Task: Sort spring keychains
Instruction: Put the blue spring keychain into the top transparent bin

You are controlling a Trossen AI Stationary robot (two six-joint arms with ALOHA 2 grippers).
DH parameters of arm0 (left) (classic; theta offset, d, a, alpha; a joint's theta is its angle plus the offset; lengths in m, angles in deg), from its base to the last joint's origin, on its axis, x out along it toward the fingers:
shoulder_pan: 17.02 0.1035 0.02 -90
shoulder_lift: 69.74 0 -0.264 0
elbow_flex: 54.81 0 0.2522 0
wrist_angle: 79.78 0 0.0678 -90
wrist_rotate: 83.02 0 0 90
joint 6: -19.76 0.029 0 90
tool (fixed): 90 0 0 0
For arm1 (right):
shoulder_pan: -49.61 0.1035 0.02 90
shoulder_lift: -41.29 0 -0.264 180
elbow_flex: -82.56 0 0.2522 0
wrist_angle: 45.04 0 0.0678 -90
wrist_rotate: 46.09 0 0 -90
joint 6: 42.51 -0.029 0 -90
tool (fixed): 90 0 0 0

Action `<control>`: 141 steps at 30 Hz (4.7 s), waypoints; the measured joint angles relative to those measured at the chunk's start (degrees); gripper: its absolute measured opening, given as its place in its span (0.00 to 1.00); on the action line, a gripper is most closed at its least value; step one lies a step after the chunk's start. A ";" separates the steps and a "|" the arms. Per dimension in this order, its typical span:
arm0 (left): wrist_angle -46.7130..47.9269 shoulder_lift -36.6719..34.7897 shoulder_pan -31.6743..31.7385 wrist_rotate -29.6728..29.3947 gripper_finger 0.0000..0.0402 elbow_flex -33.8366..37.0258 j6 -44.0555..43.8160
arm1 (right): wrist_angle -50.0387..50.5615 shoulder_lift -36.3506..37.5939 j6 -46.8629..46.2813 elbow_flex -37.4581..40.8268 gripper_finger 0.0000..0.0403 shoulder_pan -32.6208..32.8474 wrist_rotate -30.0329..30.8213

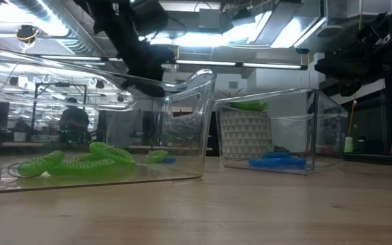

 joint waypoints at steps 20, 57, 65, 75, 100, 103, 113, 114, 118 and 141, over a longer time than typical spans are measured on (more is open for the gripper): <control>-20.31 -3.73 1.99 -1.82 0.02 -0.11 -2.42 | 0.00 0.00 0.00 0.01 0.17 -0.01 0.00; -35.58 -3.73 2.20 19.38 0.02 -0.13 -3.54 | 0.00 0.01 0.00 0.01 0.17 0.00 0.00; -41.14 -3.73 0.24 25.42 0.02 -0.13 0.57 | 0.00 0.00 0.00 0.01 0.17 -0.02 0.00; -45.29 -3.73 -2.97 30.15 0.02 -0.13 3.82 | 0.00 -0.01 0.00 -0.01 0.17 0.00 0.00; -39.39 -3.71 -11.20 35.71 0.02 -0.13 7.83 | 0.00 -0.01 0.00 0.01 0.17 0.00 0.00; -38.30 -3.71 -12.52 33.70 0.02 -0.13 8.77 | 0.00 -0.01 0.00 0.01 0.17 0.00 0.00; -37.55 -3.69 -15.36 27.09 0.02 -0.13 8.81 | 0.00 0.01 0.00 -0.01 0.17 -0.02 0.00; -37.55 -3.69 -15.61 26.36 0.02 -0.13 8.83 | 0.00 -0.01 0.00 0.01 0.17 -0.01 0.00; -37.55 -3.67 -16.20 25.23 0.02 -0.13 8.83 | 0.00 0.01 0.00 0.01 0.17 0.00 0.00; -17.59 11.86 -16.98 25.73 0.02 -17.88 20.35 | 0.00 0.01 0.00 0.01 0.17 -0.01 -0.03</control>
